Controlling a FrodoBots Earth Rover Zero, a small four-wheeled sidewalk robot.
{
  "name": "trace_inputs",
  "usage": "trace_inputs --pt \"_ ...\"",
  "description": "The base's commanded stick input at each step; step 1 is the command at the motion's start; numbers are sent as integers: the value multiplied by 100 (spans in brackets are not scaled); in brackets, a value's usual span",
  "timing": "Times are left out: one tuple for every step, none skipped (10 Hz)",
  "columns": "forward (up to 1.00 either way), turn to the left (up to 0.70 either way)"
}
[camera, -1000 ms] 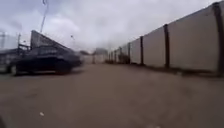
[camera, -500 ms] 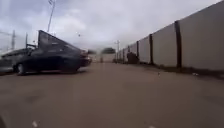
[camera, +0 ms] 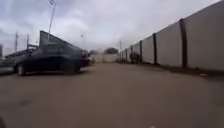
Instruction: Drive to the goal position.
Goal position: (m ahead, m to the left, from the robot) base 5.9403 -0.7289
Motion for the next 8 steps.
trace_inputs --pt "50 0" --pt "50 0" --pt "50 0" --pt "50 0" --pt "50 0" --pt "50 0" --pt "50 0" --pt "50 0"
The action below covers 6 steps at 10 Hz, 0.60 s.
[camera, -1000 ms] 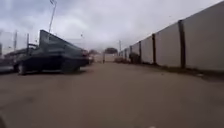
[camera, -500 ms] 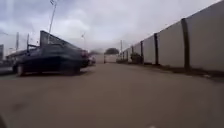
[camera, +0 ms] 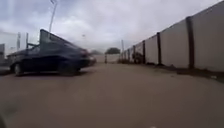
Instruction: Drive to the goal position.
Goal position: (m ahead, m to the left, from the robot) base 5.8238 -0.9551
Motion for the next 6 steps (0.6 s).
trace_inputs --pt "50 0" --pt "50 0" --pt "50 0" --pt "50 0" --pt "50 0" --pt "50 0"
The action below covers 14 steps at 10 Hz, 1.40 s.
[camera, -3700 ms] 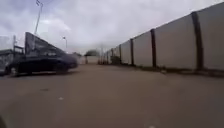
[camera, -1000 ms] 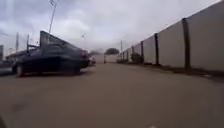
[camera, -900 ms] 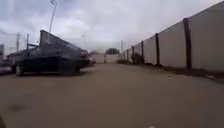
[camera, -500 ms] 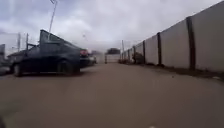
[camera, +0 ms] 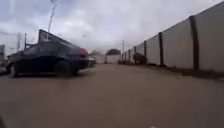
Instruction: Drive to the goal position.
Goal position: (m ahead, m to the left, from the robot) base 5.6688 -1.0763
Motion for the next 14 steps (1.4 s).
trace_inputs --pt "50 0" --pt "50 0" --pt "50 0" --pt "50 0" --pt "50 0" --pt "50 0" --pt "50 0" --pt "50 0" --pt "50 0" --pt "50 0" --pt "50 0" --pt "50 0" --pt "50 0" --pt "50 0"
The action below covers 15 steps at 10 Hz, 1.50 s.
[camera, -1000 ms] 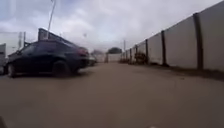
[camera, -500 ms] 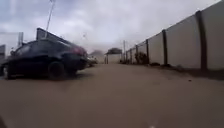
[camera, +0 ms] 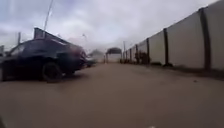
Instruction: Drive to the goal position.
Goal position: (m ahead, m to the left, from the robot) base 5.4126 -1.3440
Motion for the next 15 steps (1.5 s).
trace_inputs --pt "50 0" --pt "50 0" --pt "50 0" --pt "50 0" --pt "50 0" --pt "50 0" --pt "50 0" --pt "50 0" --pt "50 0" --pt "50 0" --pt "50 0" --pt "50 0" --pt "50 0" --pt "50 0" --pt "50 0"
